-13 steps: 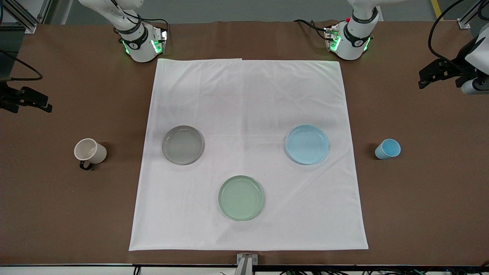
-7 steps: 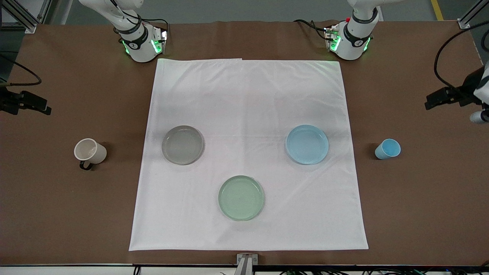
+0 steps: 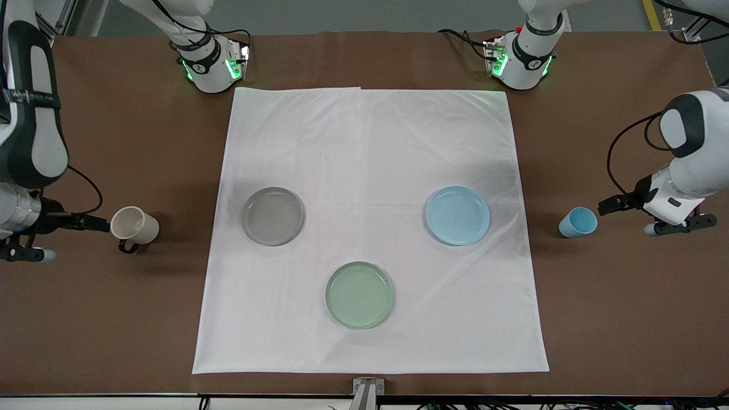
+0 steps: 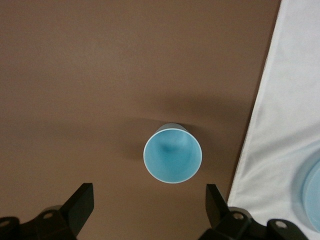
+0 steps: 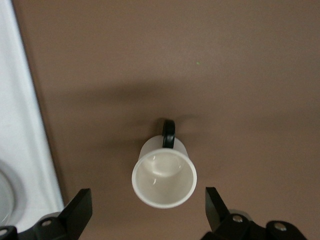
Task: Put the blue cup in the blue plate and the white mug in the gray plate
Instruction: 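Grasp the blue cup with the left gripper while the right gripper grasps the mug, then carry the blue cup onto the blue plate with the left gripper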
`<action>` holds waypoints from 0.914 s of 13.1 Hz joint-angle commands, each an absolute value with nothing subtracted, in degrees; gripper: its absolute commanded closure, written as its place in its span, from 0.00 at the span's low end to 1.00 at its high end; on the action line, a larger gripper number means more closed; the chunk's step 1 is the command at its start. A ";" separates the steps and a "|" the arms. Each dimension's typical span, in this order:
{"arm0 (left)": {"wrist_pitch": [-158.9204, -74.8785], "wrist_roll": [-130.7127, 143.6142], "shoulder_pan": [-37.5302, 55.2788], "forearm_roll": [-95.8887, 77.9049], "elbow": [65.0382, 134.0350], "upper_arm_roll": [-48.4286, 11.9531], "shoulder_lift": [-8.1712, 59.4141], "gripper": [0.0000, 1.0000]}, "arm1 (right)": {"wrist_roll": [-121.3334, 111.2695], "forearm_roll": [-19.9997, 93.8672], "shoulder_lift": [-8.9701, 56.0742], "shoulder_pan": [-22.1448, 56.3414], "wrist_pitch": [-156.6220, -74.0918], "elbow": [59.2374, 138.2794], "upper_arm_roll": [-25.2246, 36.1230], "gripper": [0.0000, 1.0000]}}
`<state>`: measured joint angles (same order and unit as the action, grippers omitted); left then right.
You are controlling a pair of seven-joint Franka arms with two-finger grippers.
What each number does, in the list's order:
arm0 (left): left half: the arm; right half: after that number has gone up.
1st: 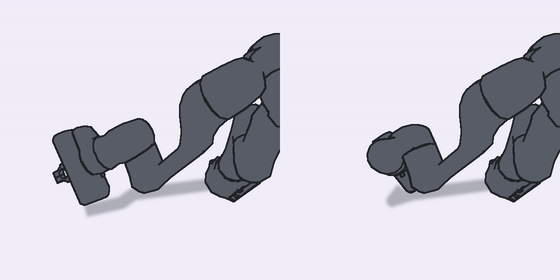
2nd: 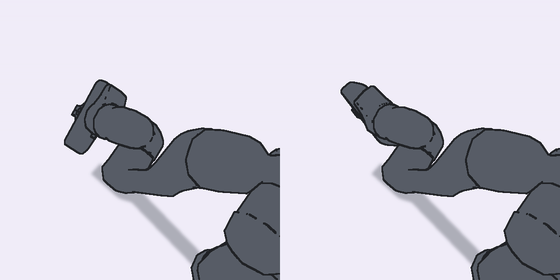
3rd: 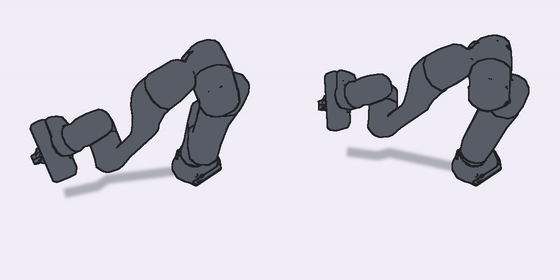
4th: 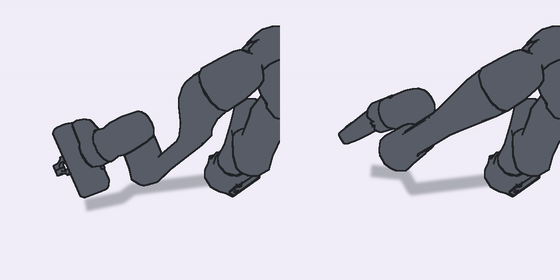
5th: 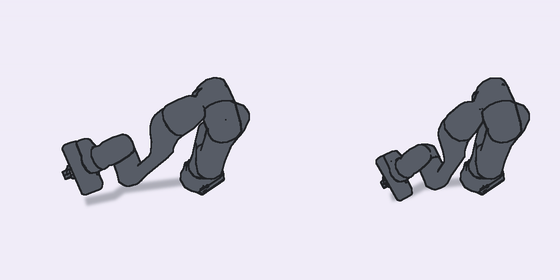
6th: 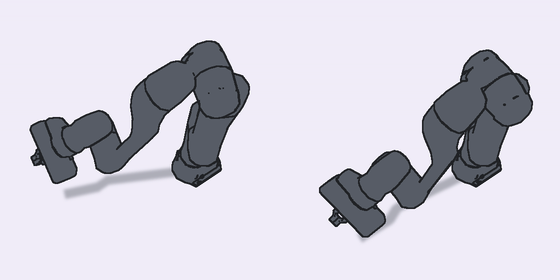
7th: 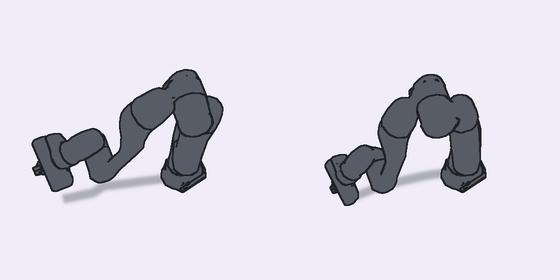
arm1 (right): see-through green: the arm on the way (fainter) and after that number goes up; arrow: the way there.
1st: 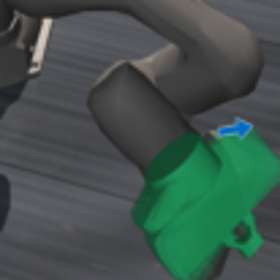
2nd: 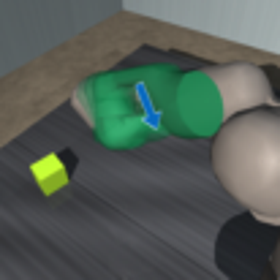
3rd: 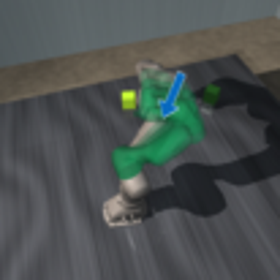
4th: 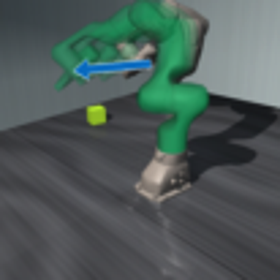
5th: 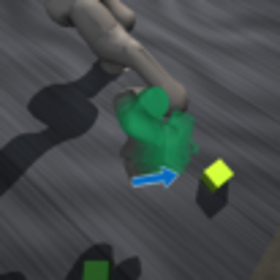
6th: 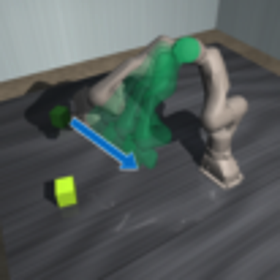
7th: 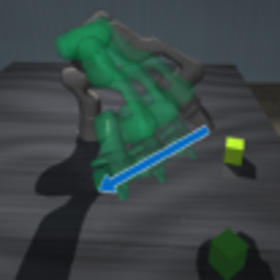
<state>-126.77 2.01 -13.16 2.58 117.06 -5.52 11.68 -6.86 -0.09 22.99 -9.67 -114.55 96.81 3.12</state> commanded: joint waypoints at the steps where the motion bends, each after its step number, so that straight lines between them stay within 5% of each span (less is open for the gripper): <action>1: -135.67 -1.49 -15.38 3.16 121.01 -5.71 15.01 0.13 | -8.26 0.26 26.62 -11.60 -122.05 99.04 2.46 0.00; 6: -140.88 -1.49 -15.29 3.25 121.03 -5.71 21.26 0.52 | -8.26 0.70 28.56 -12.48 -136.13 106.60 2.37 0.01; 8: -141.15 -1.41 -15.21 3.16 120.85 -5.80 21.80 0.86 | -8.26 0.70 28.65 -12.31 -136.84 107.22 2.37 0.06; 10: -141.24 -0.71 -15.03 3.16 120.67 -6.24 21.36 1.00 | -8.26 0.70 28.83 -12.22 -137.54 107.92 2.37 0.17; 12: -140.72 0.43 -14.85 2.90 120.41 -8.33 20.48 1.00 | -8.26 0.79 29.00 -12.22 -138.43 108.81 2.37 0.30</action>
